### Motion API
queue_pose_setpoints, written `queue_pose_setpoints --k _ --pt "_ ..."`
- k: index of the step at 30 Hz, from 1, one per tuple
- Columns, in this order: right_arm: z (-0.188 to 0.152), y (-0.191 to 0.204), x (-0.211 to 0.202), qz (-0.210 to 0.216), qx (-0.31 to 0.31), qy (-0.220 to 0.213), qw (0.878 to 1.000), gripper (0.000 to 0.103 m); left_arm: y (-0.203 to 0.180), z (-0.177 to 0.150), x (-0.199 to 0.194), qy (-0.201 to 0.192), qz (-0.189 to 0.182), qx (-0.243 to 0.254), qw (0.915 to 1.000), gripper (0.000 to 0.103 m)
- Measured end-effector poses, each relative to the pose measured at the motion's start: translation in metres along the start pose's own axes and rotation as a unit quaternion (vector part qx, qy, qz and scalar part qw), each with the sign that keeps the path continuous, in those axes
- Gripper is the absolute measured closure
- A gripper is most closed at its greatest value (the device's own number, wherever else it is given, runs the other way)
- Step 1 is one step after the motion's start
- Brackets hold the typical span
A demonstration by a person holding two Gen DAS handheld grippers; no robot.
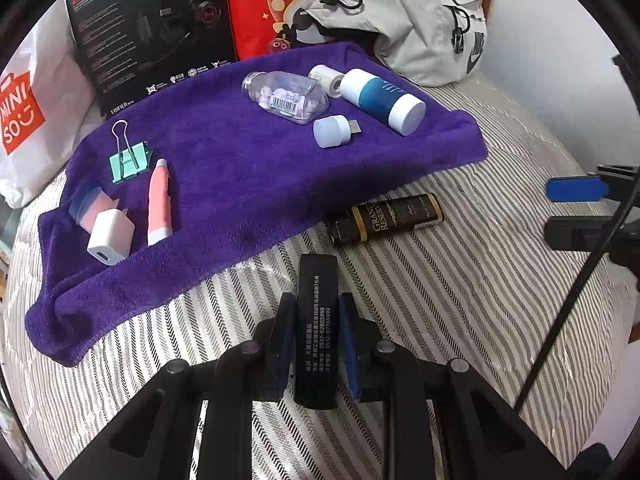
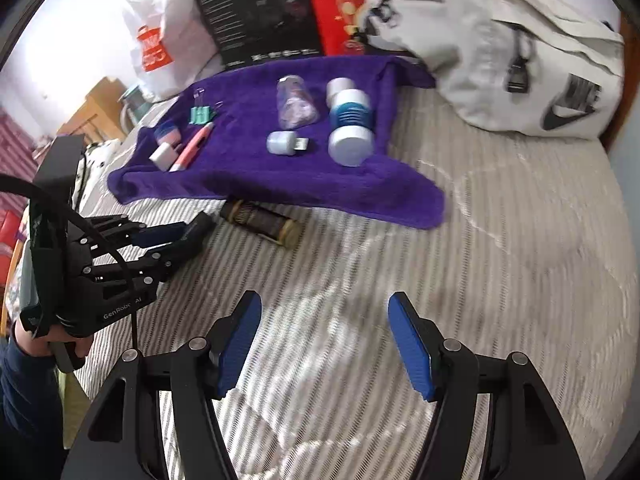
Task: Organize rigid objects
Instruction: 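Grasp the black power bank with the left tool while the right tool reaches for the Grand Reserve bottle, then hold the power bank with the left tool while the right tool grasps and lifts the Grand Reserve bottle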
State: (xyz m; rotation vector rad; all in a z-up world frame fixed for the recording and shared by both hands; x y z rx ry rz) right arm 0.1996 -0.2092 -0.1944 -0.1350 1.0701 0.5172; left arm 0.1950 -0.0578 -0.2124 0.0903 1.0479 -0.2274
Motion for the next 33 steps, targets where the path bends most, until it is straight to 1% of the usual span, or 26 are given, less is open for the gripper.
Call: queue_pose_setpoints --k 2,6,10,13,16,19,20,21,23,25,28,30,33 --pt "0.007 0.01 0.009 0.013 -0.016 -0.003 1.0 0.037 0.008 -0.004 -0.003 0.003 -0.007 -0.017 0.9998 0.082" --pt "0.02 0.025 0.033 0.015 -0.051 0.006 0.999 0.037 0.026 -0.013 -0.008 0.008 -0.011 -0.042 0.999 0.082" --pt "0.035 0.038 0.052 0.002 -0.098 -0.001 0.995 0.037 0.041 -0.022 -0.014 0.014 -0.018 -0.061 0.9979 0.082" --pt "0.041 0.04 0.065 -0.012 -0.122 0.008 0.992 0.037 0.049 -0.028 -0.017 0.015 -0.031 -0.079 0.9962 0.082" --pt "0.047 0.044 0.074 -0.013 -0.143 0.004 0.99 0.037 0.053 -0.031 -0.018 0.014 -0.051 -0.095 0.9941 0.082" --pt "0.051 0.048 0.08 -0.024 -0.16 0.0 0.987 0.038 0.054 -0.032 -0.019 0.014 -0.057 -0.099 0.9933 0.082" --pt "0.051 0.049 0.08 -0.028 -0.162 0.0 0.986 0.046 0.054 -0.032 -0.019 0.014 -0.057 -0.1 0.9933 0.082" --pt "0.052 0.05 0.079 -0.026 -0.162 -0.004 0.986 0.058 0.053 -0.033 -0.019 0.014 -0.057 -0.099 0.9934 0.082" --pt "0.05 0.054 0.078 -0.012 -0.16 -0.006 0.987 0.062 0.053 -0.032 -0.019 0.015 -0.059 -0.099 0.9932 0.082" --pt "0.047 0.057 0.076 -0.012 -0.166 -0.006 0.986 0.065 0.053 -0.031 -0.018 0.016 -0.06 -0.099 0.9932 0.082" --pt "0.04 0.055 0.072 -0.009 -0.156 0.004 0.988 0.071 0.053 -0.031 -0.019 0.016 -0.062 -0.101 0.9928 0.082" --pt "0.03 0.05 0.065 -0.014 -0.15 0.015 0.989 0.077 0.053 -0.032 -0.019 0.014 -0.064 -0.103 0.9925 0.082" --pt "0.008 0.041 0.052 -0.017 -0.135 0.032 0.99 0.08 0.054 -0.032 -0.02 0.012 -0.067 -0.105 0.9921 0.082"
Point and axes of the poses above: each gripper's, at about its wrist camera, not at the fingertips, and x roughly the way its jaws point, y to its left, z to its top, the point moved 10 cm from there along x, roughly the way its jaws point, and after that the axes turned 7 degrees about -x, right-handed, at the moved point
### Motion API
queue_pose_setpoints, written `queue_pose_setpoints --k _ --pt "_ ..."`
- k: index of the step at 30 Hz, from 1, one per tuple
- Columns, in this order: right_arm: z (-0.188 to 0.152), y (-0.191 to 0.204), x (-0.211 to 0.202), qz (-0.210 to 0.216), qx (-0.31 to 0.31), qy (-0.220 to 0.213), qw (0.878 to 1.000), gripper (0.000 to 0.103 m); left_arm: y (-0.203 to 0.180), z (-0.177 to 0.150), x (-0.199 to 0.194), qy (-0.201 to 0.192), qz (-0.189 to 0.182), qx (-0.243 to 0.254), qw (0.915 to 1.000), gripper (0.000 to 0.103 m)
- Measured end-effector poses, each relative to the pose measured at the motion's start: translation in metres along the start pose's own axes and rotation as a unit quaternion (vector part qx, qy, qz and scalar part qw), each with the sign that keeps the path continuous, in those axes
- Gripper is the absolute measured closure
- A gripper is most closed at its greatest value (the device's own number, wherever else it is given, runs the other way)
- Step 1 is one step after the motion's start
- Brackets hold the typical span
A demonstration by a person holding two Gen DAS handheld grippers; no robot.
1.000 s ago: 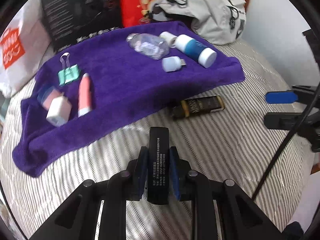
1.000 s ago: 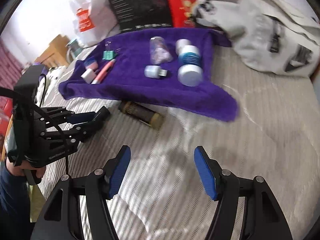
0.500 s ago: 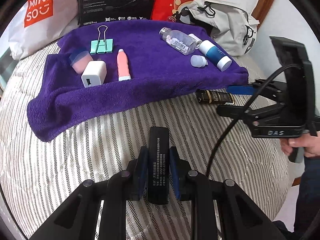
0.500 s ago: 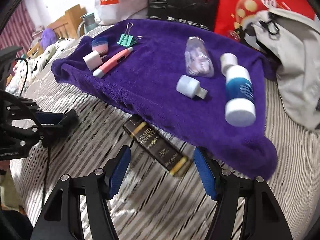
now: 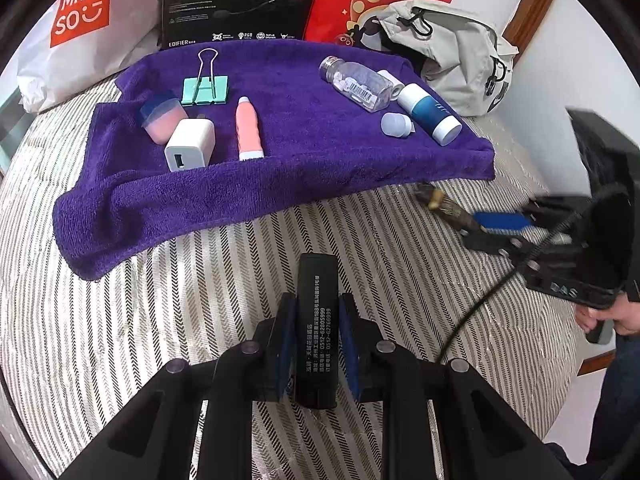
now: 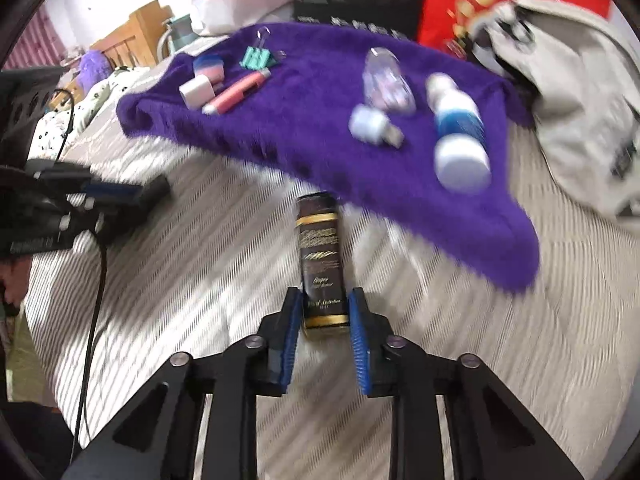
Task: Organize rigid objects
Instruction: 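Hold the power bank with the left tool while the right tool grasps and lifts the Grand Reserve bottle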
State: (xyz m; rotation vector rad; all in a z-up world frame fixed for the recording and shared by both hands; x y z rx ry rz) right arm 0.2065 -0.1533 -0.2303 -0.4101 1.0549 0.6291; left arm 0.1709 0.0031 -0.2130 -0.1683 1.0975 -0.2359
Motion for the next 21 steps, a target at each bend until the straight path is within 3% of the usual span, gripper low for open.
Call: queue_pose_setpoints --k 5,8,15,21 --pt "-0.03 0.003 -0.012 0.005 0.013 0.011 1.0 0.079 0.0 0.0 0.0 0.0 -0.001 0.001 1.0 0.082" --pt "-0.026 0.0 -0.01 0.006 0.03 0.004 1.0 0.078 0.001 0.001 0.0 0.001 -0.002 -0.001 1.0 0.082" --pt "-0.009 0.0 -0.002 -0.026 0.005 0.001 1.0 0.076 -0.001 0.0 0.001 0.003 0.007 0.003 1.0 0.082" --pt "-0.015 -0.001 -0.005 -0.025 0.004 0.013 1.0 0.077 -0.001 -0.001 0.001 0.003 0.009 0.006 0.9999 0.082"
Point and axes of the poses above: each gripper's, at about its wrist camera, not at the fingertips, and x roughly the way its jaws point, y to its left, z to its top, the point moved 10 cm from there along x, roughly the way its jaws point, and after that the axes turned 7 degrees about -x, right-handed, at the moved point
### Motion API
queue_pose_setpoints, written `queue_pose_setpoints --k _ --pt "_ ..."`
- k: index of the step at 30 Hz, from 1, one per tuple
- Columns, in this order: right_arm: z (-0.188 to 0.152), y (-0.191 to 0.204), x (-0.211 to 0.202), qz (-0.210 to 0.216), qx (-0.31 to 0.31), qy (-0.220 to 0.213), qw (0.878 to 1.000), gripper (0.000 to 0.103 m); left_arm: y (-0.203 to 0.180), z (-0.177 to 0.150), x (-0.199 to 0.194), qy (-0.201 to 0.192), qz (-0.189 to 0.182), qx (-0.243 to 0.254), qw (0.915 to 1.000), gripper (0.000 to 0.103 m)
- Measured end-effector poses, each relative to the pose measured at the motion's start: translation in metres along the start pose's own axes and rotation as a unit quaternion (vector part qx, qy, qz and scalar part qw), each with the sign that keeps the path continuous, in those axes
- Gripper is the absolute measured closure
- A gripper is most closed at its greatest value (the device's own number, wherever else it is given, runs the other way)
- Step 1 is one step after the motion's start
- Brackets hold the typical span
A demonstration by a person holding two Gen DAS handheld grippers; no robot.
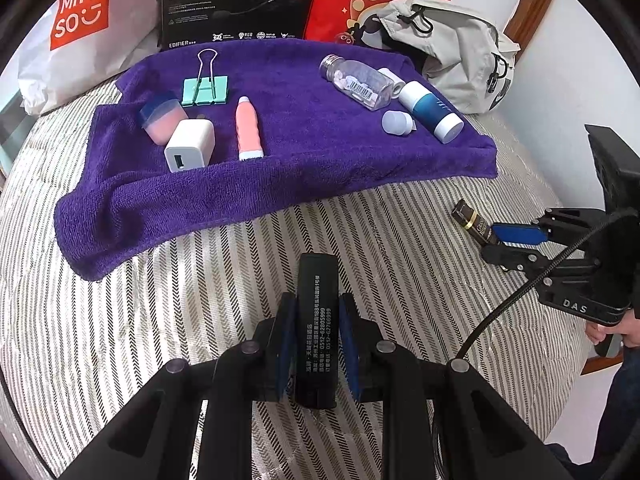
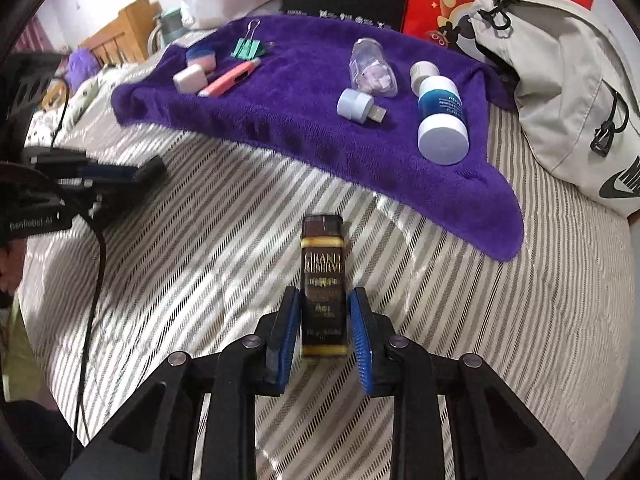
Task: Organize rigid objects
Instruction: 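Hold the power bank with the left tool while the right tool grasps and lifts the Grand Reserve bottle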
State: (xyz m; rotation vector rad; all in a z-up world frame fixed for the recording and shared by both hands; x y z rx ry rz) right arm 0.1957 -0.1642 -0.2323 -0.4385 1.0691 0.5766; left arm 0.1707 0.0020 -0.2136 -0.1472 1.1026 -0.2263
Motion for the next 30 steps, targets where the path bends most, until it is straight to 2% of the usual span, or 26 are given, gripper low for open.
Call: queue_pose_setpoints --k 6,15,17,20,30 --pt "0.003 -0.002 0.003 -0.003 0.018 -0.004 1.0 0.075 0.0 -0.001 0.001 -0.002 0.004 0.004 1.0 0.082" --pt "0.007 -0.001 0.003 -0.001 0.002 -0.01 1.0 0.076 -0.001 0.0 0.001 -0.002 0.006 0.004 1.0 0.082" --pt "0.005 -0.001 0.003 0.002 0.002 -0.005 1.0 0.08 -0.001 0.0 0.001 -0.002 0.006 0.004 1.0 0.082" --pt "-0.005 0.003 -0.001 0.008 -0.003 0.012 1.0 0.08 -0.001 -0.002 0.001 0.0 0.006 0.004 1.0 0.082" --pt "0.001 0.003 0.002 -0.002 0.011 -0.009 1.0 0.079 -0.003 -0.002 0.002 0.0 0.016 0.014 0.9998 0.082"
Point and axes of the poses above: each gripper's, at about its wrist camera, not at the fingertips, and x roughly the way its jaws point, y to its left, z to its top, the point moved 10 cm from there along x, roughly the way its jaws point, and after that the axes turned 7 degrees about -x, right-handed, at the moved point
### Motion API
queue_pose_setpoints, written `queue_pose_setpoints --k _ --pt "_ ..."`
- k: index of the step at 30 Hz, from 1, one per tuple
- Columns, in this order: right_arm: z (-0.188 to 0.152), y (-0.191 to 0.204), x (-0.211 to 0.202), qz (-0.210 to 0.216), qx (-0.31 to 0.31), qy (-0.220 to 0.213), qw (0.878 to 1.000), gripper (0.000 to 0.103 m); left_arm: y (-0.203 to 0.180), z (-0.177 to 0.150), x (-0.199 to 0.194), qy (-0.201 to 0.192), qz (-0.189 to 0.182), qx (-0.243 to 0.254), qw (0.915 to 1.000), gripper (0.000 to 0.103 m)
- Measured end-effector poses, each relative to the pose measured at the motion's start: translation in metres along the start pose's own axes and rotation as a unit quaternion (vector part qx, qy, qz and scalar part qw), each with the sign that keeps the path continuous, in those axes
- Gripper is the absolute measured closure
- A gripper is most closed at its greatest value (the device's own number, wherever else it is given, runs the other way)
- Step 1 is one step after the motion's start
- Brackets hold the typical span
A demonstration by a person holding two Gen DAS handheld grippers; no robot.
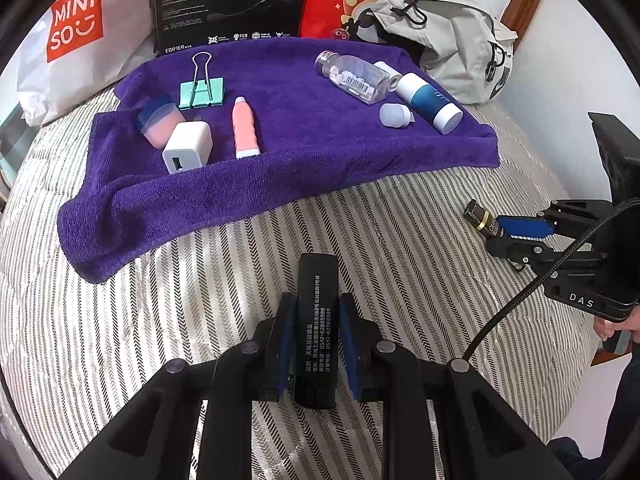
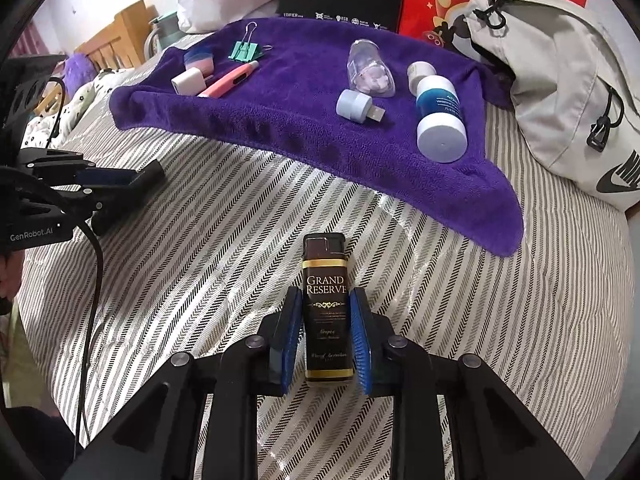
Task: Organize rigid objects
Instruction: 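Hold the power bank with the left tool while the right tool grasps and lifts the Grand Reserve bottle, then carry the power bank onto the towel while the right tool sets the Grand Reserve bottle there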
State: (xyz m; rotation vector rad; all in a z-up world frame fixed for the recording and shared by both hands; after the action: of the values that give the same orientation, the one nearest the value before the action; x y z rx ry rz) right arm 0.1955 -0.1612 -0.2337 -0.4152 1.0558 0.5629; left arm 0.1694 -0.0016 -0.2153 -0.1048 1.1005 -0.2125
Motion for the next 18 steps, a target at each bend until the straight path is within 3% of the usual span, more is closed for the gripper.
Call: queue_pose_setpoints --k 10,18 --pt "-0.009 0.001 -0.015 0.031 0.008 -0.006 0.999 0.08 0.004 0.001 -0.006 -0.007 0.0 -0.008 0.9999 0.082" --pt "0.005 -0.01 -0.031 0.037 0.012 -0.026 0.999 0.08 0.01 0.018 -0.026 -0.031 -0.008 -0.016 0.9994 0.082"
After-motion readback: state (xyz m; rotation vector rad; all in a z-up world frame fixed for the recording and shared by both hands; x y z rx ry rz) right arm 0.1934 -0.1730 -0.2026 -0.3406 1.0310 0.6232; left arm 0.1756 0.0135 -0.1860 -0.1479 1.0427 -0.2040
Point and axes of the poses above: each gripper's, at about its wrist camera, not at the fingertips, and x roughly the way its jaws point, y to its left, z to its top, the point moved 10 cm from there along x, roughly the way its jaws point, and after that the axes turned 7 degrees about -x, right-handed, at the moved point
